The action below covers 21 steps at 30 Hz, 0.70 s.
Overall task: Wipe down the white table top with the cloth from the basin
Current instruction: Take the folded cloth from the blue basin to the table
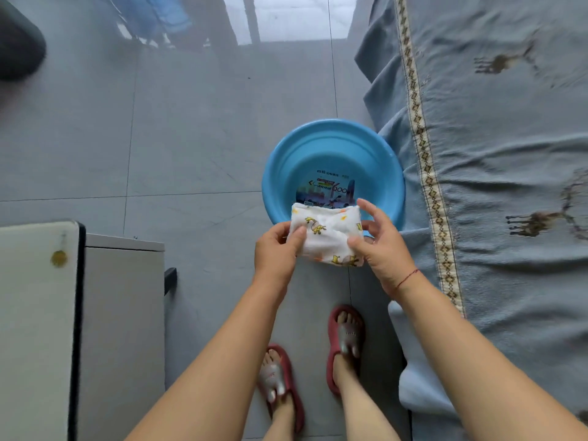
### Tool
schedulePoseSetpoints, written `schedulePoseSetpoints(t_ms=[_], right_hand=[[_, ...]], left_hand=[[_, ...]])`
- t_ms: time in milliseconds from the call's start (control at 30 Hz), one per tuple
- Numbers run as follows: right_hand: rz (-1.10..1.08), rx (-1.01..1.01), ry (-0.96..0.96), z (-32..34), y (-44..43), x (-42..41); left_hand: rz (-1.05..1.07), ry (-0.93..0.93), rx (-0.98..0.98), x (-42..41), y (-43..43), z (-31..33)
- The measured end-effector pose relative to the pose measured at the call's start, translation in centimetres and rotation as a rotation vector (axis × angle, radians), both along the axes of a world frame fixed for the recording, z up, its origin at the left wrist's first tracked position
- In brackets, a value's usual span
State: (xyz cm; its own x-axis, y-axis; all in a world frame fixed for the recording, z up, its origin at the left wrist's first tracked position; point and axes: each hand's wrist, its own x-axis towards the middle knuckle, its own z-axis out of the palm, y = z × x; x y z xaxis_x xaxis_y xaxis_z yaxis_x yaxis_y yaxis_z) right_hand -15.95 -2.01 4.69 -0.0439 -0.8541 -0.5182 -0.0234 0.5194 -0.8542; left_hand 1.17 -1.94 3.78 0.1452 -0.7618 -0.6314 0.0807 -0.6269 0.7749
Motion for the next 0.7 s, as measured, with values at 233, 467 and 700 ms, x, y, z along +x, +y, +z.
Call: schedulePoseSetpoints(t_ms=[233, 467, 700], right_hand=[[0.208, -0.182, 0.059, 11.8, -0.9, 7.1], [0.343, -0.317, -0.002, 21.4, 0.7, 16.6], [0.549, -0.414, -0.086, 29.1, 4.4, 25.1]], left_hand=[[0.087, 0.036, -0.120, 7.2, 0.8, 11.3], [0.246, 0.043, -0.251, 16.2, 5.2, 21.2], [0.447, -0.018, -0.360, 23.4, 12.7, 28.7]])
